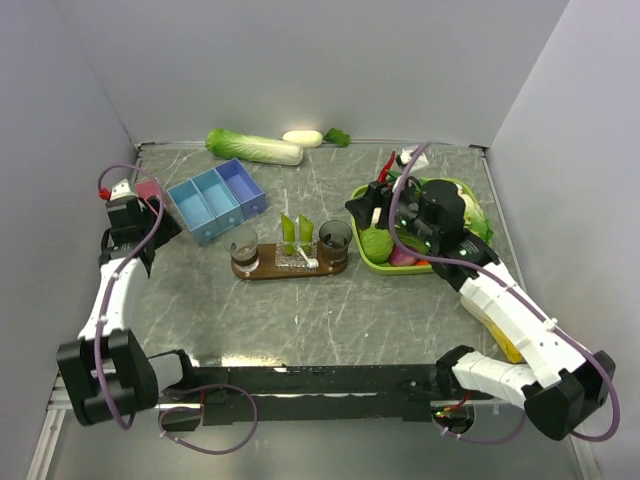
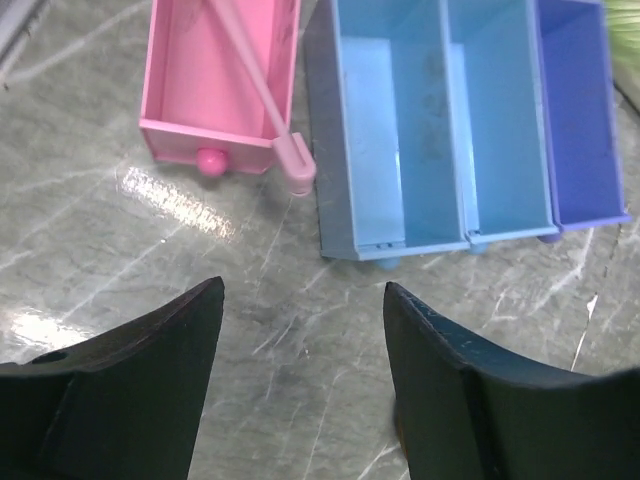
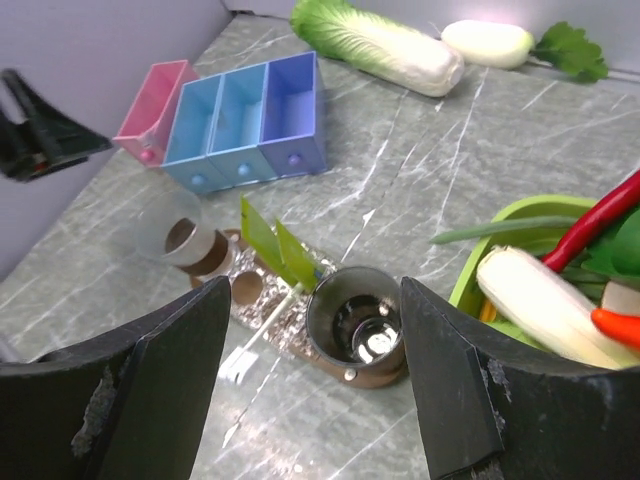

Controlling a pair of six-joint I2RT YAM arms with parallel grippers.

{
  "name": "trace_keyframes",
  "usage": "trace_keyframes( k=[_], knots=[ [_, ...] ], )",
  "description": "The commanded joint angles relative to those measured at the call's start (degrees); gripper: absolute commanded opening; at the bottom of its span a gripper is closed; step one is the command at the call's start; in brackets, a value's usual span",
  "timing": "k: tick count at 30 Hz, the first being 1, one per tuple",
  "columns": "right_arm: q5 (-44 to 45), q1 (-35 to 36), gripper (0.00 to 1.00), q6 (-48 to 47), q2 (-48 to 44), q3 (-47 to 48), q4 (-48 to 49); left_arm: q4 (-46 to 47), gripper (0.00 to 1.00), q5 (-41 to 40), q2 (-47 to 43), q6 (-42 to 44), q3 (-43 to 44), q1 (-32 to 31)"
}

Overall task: Prepare toiletry sets of a toothbrush and toothpaste on the tray
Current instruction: Place the toothbrush in the toothpaste holder, then pick up the toothbrush from the storage box.

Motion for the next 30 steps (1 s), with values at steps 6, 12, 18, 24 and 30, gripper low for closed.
trace_keyframes(
  k=[6,12,18,24,30],
  knots=[
    [-8.8,-2.2,0.75,5.2,-4.0,-5.8,4.1,1.5,0.66,-0.4,9.1,-1.7,7.0,1.0],
    [-9.0,-2.4,0.75,4.5,-5.4,-6.0,3.8,1.7,0.63,-3.1,15.9,-1.3,10.8,1.0],
    [-9.1,-2.5,0.75,4.5,-6.7,-6.7,3.9,2.5,0.56,-3.5,20.5,-1.3,13.1,1.0],
    [-9.3,-2.5,0.75,4.7,-6.7,-6.8,4.0,3.0,0.53,-3.4,22.9,-1.1,14.0,0.9],
    [-9.1,-2.5,0.75,4.8,-6.7,-7.2,4.1,3.0,0.48,-3.2,24.7,-0.6,15.1,0.9]
  ],
)
